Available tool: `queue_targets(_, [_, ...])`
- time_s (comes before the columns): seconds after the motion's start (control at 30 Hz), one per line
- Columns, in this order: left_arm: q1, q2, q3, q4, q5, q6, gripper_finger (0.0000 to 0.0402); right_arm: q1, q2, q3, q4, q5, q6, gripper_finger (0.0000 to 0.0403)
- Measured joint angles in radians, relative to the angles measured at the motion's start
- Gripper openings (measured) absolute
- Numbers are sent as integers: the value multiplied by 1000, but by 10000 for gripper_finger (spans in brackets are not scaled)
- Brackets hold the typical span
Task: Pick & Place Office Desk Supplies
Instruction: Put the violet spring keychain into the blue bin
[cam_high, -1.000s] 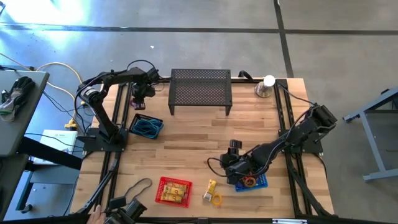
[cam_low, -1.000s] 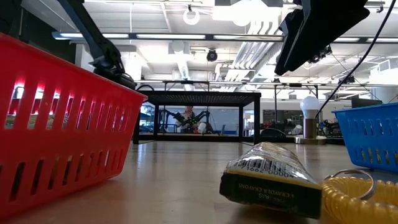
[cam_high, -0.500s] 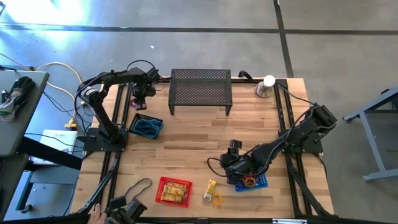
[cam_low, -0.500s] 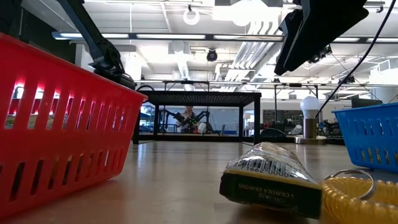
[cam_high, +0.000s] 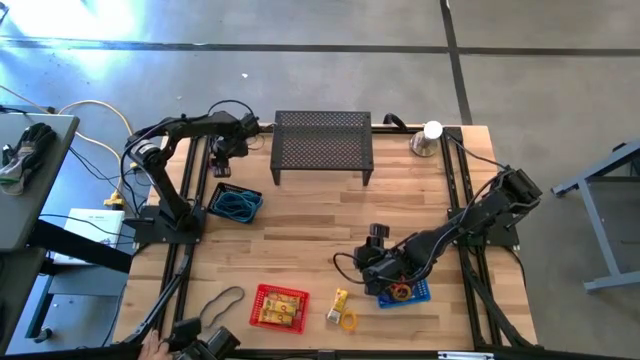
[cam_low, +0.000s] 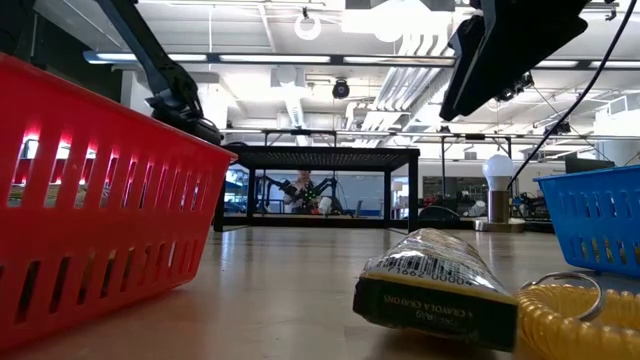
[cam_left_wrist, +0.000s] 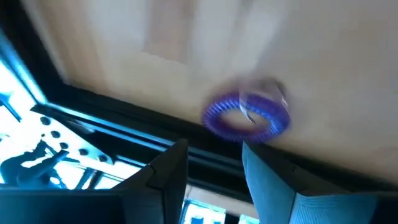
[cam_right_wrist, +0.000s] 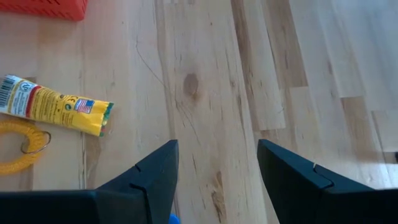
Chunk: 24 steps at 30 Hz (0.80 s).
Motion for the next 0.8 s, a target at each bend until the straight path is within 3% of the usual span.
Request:
queue_targets(0.33, [35,0,-15,42,103,-34,148,0,0,0,-1,-4,0,208])
queue_targets(0.8, [51,-3,-91,186,123,90,148,0,0,0,3,-14,16,208])
